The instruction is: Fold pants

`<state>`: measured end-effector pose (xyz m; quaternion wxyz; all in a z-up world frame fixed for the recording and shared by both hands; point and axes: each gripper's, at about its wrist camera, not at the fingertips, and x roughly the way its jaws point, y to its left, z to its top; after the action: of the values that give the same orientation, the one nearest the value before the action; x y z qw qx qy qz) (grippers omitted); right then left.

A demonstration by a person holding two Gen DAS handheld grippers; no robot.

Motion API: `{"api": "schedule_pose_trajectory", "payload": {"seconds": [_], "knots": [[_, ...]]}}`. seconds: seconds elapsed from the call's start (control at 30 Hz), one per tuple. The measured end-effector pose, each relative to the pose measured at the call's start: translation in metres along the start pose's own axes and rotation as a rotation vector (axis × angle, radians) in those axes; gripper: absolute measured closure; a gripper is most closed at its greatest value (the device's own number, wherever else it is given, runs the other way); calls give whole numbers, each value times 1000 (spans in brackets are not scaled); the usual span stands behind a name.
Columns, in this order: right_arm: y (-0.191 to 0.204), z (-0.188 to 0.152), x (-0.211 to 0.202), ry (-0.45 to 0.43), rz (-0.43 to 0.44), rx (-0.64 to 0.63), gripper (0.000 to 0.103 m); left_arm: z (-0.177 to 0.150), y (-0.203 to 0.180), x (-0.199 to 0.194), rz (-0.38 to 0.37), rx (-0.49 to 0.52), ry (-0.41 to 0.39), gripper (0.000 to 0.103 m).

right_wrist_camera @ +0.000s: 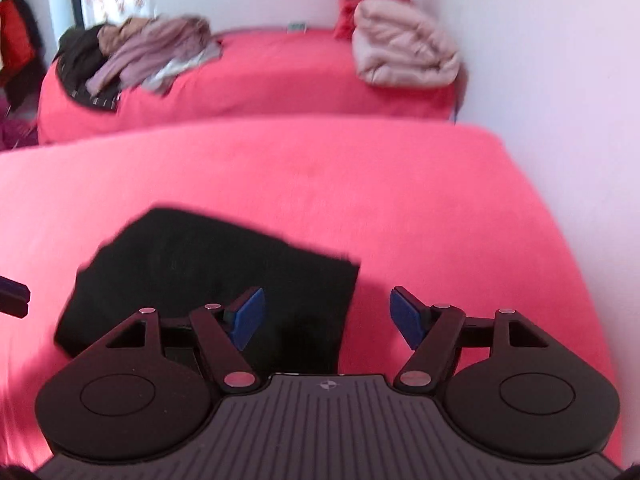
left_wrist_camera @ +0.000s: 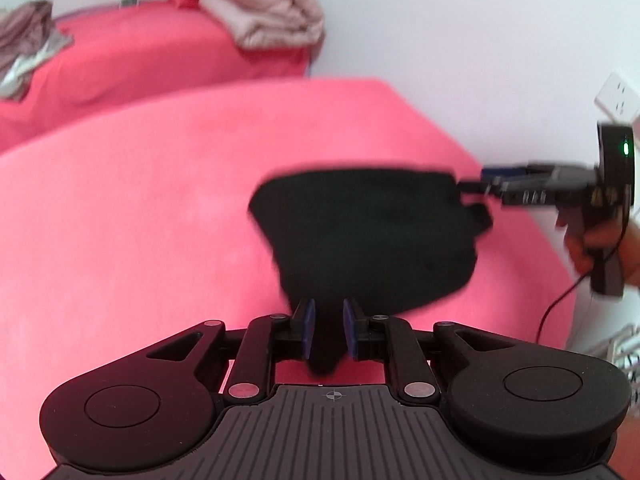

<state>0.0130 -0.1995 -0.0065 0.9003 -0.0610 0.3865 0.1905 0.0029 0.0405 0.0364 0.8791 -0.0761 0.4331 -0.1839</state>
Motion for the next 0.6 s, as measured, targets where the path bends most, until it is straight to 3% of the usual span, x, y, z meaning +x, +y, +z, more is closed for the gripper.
{"api": "schedule_pose_trajectory", "payload": {"seconds": [0.13, 0.27, 0.4, 0.6], "knots": [[20, -10, 9, 21, 34, -12, 28, 28, -15, 35, 54, 16, -30, 2], [16, -26, 12, 114, -70, -65, 19, 41, -33, 80, 188, 71, 118, 0], [-19, -24, 1, 118, -2, 154, 13, 45, -44, 71, 247, 135, 111, 0], [-48, -29, 5, 150, 140, 372, 13, 53, -34, 60, 300, 72, 129, 0]]}}
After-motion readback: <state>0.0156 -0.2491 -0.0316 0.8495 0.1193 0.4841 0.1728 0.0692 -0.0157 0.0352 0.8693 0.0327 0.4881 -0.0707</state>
